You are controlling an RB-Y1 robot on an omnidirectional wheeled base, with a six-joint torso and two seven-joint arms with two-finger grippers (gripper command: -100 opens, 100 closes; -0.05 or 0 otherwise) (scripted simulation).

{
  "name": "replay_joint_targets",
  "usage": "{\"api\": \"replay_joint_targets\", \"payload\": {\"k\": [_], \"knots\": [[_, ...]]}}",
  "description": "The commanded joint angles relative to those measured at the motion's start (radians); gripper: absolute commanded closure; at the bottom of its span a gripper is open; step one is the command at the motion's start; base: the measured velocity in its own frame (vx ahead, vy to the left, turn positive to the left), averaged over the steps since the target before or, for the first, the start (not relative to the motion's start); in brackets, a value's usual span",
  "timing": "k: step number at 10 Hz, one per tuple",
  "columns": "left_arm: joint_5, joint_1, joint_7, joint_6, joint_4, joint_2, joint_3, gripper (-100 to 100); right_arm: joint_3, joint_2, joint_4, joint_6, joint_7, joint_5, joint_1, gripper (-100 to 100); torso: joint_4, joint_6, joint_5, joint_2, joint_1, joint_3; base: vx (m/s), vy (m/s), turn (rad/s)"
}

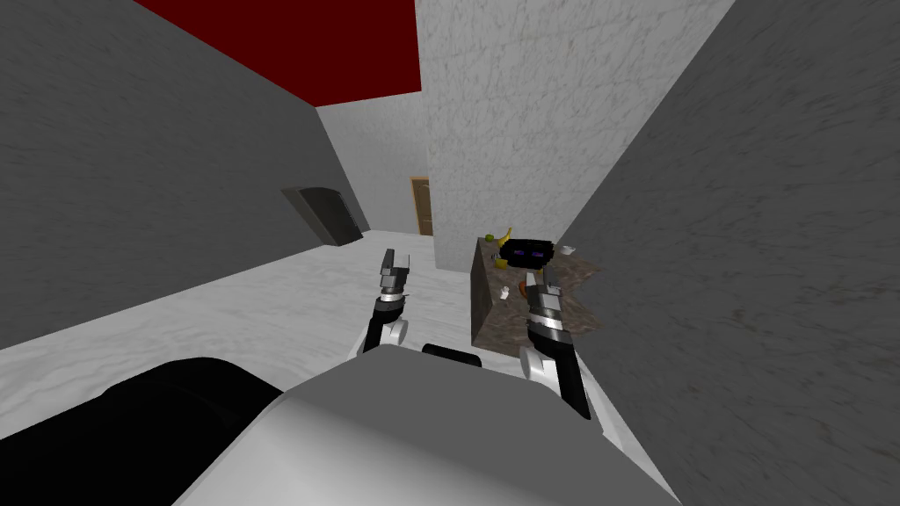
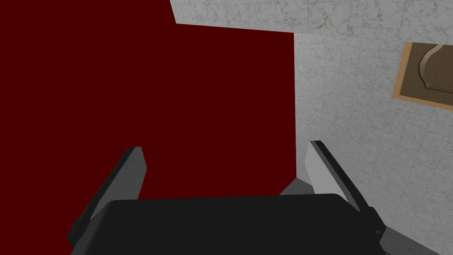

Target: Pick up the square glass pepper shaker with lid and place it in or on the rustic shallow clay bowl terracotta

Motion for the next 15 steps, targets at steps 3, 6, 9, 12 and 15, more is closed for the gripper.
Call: {"api": "replay_joint_targets", "payload": {"k": [3, 6, 9, 12, 15], "knots": [[0.0, 0.0, 0.0, 0.0, 0.0, 0.0, 0.0, 0, -0.003, -0.081, 0.017, 0.005, 0.005, 0.008, 0.035, -100, 0.0, 0.0, 0.0, 0.0, -0.001, 0.0, 0.007, -0.003, -0.012], [0.0, 0.0, 0.0, 0.0, 0.0, 0.0, 0.0, 0, -0.009, -0.14, 0.04, 0.013, 0.016, 0.02, 0.08, -100, 0.0, 0.0, 0.0, -0.001, 0.0, 0.0, 0.015, 0.004, -0.008], [0.0, 0.0, 0.0, 0.0, 0.0, 0.0, 0.0, 0, -0.019, -0.201, 0.068, 0.024, 0.03, 0.036, 0.135, -100, 0.0, 0.0, 0.0, -0.001, 0.0, -0.001, 0.029, 0.014, -0.002], [0.0, 0.0, 0.0, 0.0, 0.0, 0.0, 0.0, 0, -0.029, -0.262, 0.098, 0.037, 0.047, 0.054, 0.193, -100, 0.0, 0.0, 0.0, -0.002, 0.001, -0.001, 0.029, 0.017, 0.004], [0.0, 0.0, 0.0, 0.0, 0.0, 0.0, 0.0, 0, -0.039, -0.324, 0.124, 0.051, 0.067, 0.073, 0.249, -100, 0.0, 0.0, 0.0, -0.002, 0.001, -0.001, 0.032, 0.021, 0.01]]}}
